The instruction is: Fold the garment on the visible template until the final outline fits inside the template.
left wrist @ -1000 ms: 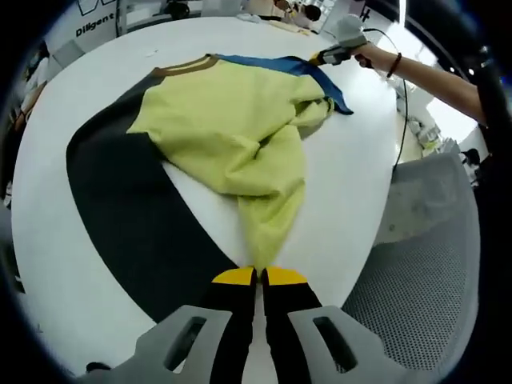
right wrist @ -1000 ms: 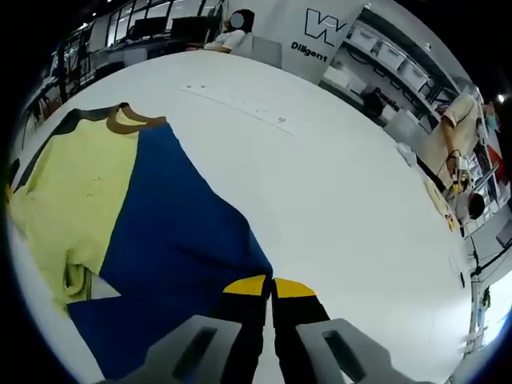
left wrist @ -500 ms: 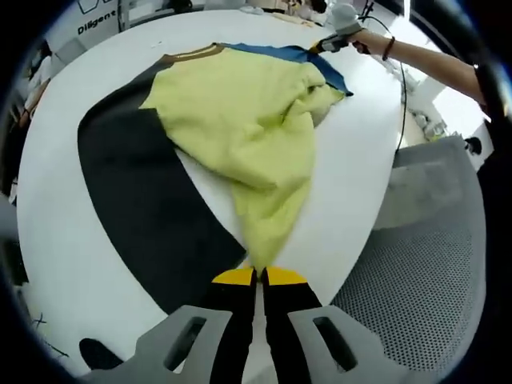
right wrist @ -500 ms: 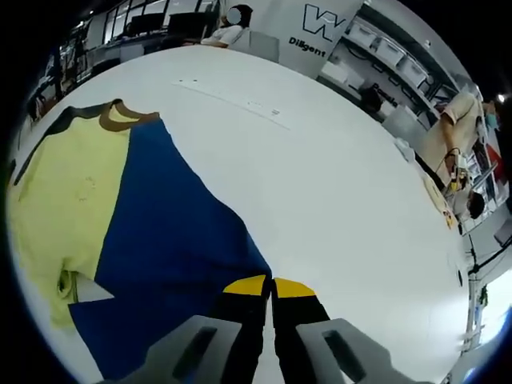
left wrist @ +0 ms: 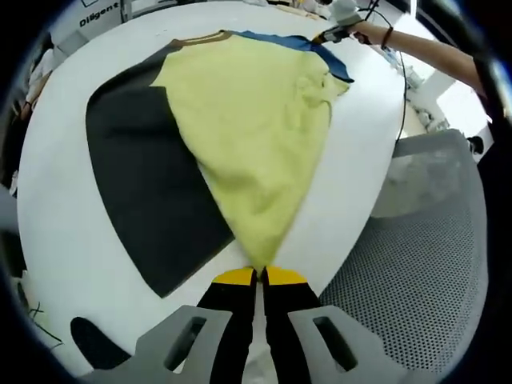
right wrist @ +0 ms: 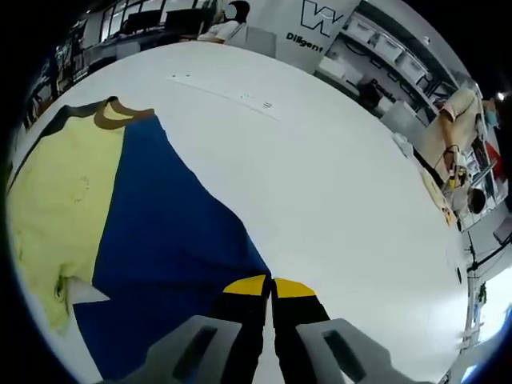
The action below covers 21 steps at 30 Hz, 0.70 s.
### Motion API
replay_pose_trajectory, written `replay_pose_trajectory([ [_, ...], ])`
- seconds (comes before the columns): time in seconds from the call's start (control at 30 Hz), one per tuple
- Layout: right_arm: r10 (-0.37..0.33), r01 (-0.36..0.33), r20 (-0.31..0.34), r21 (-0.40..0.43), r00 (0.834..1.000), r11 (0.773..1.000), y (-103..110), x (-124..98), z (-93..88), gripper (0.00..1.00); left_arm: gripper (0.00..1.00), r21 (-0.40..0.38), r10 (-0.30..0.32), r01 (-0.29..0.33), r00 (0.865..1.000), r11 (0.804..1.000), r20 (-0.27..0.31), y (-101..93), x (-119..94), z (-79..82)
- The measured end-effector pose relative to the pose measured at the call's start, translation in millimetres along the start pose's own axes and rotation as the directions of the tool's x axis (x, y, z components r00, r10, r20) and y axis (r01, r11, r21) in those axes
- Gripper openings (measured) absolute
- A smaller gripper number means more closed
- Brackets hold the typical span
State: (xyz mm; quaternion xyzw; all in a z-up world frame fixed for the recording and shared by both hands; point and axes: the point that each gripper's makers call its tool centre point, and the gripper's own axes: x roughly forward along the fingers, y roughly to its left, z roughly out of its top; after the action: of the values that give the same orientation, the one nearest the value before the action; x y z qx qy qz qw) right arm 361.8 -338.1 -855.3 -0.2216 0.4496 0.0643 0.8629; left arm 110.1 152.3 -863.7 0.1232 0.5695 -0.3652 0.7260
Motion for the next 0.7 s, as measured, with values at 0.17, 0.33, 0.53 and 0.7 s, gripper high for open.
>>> replay_pose_trajectory([
  [0.17,-0.017,0.017,-0.004,0.010,1.000,1.000,-6.3,1.1,-1.0,0.00,0.00,-0.004,0.001,-0.001,1.000,1.000,-0.007,0.2,0.9,-2.2],
  [0.33,-0.032,0.032,-0.002,0.039,0.999,0.999,-16.8,-3.0,-4.3,0.00,0.00,-0.002,0.005,-0.005,1.000,1.000,-0.010,0.6,1.9,-3.4],
  [0.53,-0.018,0.012,0.043,0.132,0.999,0.991,-13.6,-9.6,-1.4,0.00,0.02,-0.075,0.013,-0.013,1.000,0.997,-0.001,0.3,3.3,-2.0],
  [0.7,0.009,-0.028,0.086,0.220,0.996,0.975,-7.1,-13.7,3.2,0.02,0.09,-0.122,0.016,-0.011,0.999,0.993,0.041,0.7,1.7,1.2],
])
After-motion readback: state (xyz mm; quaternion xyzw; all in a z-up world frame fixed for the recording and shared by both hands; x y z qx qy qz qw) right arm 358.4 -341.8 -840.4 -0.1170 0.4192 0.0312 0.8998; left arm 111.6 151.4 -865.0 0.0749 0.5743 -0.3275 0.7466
